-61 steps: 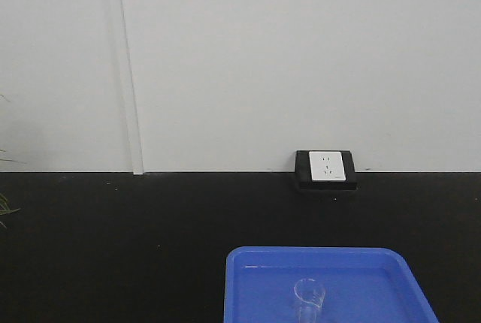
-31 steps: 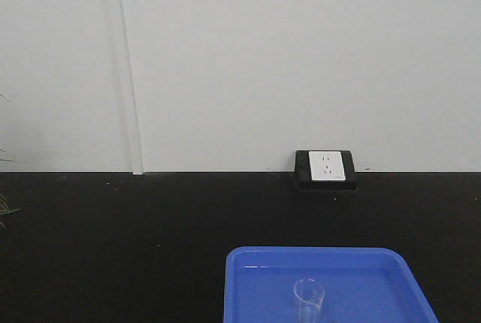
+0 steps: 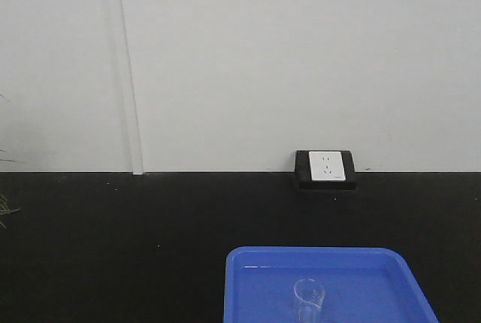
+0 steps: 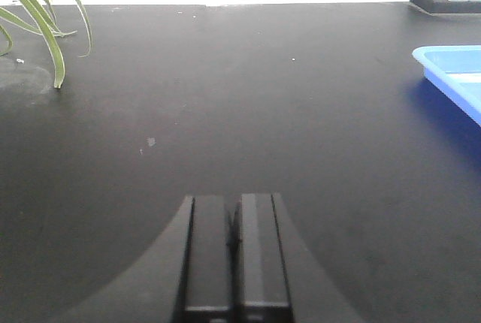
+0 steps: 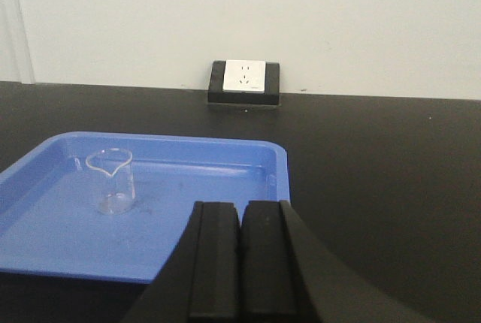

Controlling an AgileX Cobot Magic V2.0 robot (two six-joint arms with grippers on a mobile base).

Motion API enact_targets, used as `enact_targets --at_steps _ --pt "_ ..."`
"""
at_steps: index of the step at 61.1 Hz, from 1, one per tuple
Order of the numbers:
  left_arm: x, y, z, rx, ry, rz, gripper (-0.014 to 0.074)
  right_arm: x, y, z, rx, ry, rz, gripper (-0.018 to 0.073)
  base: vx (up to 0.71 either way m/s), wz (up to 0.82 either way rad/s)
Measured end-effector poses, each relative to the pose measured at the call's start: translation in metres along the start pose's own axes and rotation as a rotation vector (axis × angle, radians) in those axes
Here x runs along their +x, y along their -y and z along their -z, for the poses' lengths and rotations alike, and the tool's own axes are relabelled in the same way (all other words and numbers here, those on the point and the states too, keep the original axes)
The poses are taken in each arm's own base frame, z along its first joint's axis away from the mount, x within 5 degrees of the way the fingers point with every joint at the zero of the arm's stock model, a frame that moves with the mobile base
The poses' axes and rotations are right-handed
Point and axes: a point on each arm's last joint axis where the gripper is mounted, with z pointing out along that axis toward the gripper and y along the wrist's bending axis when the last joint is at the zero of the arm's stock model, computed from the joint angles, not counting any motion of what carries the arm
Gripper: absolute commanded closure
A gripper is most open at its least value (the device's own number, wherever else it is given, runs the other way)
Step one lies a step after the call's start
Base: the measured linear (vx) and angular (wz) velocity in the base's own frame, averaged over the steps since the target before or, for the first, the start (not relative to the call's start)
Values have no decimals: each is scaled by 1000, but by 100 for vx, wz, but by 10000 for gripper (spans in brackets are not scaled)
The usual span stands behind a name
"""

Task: Move beaker to silver tray on left bench

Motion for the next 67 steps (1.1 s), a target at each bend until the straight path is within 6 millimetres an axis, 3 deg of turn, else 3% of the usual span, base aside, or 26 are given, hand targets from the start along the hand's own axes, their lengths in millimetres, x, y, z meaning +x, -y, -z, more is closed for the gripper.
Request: enact_targets --at_steps 24,30,40,43,56,67 --pt "0 0 0 0 0 0 595 -28 -1 4 -13 293 -27 570 0 0" --pt "0 0 0 0 0 0 595 -49 -1 8 -19 322 -63 570 0 0" --pt "0 0 0 0 0 0 595 -100 -2 11 -25 378 -79 570 0 0" --pt "0 0 0 0 0 0 595 -106 -2 7 -24 357 -79 569 0 0" --pt "0 0 0 0 0 0 595 -90 -2 -27 -5 61 -80 564 0 0" --pt "0 0 0 0 0 0 595 -81 -2 -48 0 -41 -80 529 0 0"
